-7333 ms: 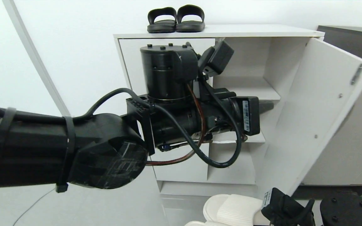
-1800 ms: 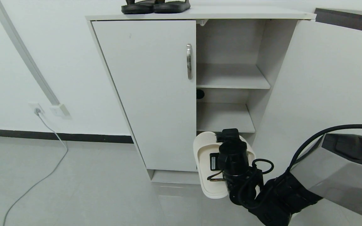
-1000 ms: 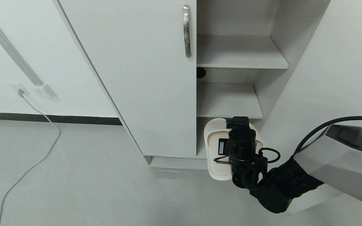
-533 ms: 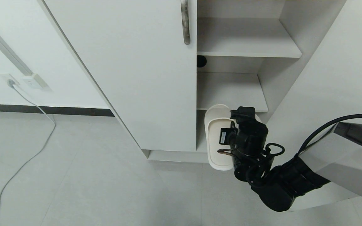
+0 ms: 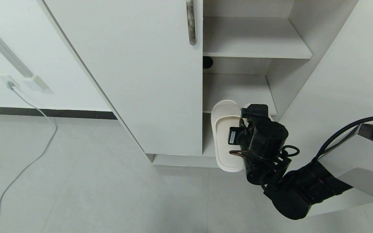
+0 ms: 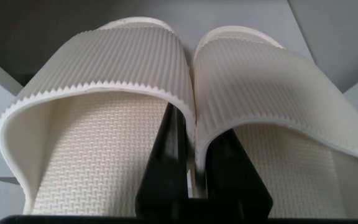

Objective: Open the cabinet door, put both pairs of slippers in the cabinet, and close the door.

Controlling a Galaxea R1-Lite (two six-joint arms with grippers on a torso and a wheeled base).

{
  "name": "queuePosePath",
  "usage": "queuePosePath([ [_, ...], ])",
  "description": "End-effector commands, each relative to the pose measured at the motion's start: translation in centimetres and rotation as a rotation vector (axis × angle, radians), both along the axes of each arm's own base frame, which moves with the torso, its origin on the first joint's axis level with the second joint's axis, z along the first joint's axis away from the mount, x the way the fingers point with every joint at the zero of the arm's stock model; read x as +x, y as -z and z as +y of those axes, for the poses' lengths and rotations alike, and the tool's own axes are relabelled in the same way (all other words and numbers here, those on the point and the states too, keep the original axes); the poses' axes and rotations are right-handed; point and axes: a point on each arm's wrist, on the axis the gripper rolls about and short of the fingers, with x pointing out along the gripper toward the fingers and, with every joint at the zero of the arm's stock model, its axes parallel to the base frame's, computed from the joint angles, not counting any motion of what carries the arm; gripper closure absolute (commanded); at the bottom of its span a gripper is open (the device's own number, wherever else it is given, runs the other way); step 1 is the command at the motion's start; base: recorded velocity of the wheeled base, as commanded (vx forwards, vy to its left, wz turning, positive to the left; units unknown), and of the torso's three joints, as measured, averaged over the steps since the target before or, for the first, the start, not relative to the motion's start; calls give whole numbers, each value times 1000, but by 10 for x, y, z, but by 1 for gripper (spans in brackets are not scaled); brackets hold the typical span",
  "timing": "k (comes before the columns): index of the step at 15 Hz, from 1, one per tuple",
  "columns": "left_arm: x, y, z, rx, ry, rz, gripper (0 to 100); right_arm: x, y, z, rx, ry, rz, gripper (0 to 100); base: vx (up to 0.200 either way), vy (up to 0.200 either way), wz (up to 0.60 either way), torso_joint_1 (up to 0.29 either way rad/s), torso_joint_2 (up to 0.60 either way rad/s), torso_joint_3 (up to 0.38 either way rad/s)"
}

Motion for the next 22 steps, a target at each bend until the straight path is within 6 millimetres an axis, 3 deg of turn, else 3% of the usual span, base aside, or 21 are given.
queuePosePath([
  [1, 0, 0, 0, 0, -1, 1, 100, 1, 0, -1, 0, 4, 1, 100, 0, 0, 0, 0, 0, 0],
  [4, 0, 0, 0, 0, 3, 1, 100, 3, 2, -3, -3, 11, 5, 100, 0, 0, 0, 0, 0, 0],
  [12, 0, 0, 0, -1, 2, 1, 100, 8, 7, -3, -8, 21, 10, 100, 200, 0, 0, 2, 4, 0],
  [15, 0, 0, 0, -3, -1, 1, 100, 10, 6, -3, -9, 21, 9, 100, 0, 0, 0, 0, 0, 0],
  [19, 0, 0, 0, -8, -3, 1, 100, 27, -1, -1, -10, 12, -7, 100, 0, 0, 0, 0, 0, 0],
  [22, 0, 0, 0, -8, -3, 1, 100, 51, -3, -7, -22, 24, -38, 100, 0, 0, 0, 0, 0, 0],
])
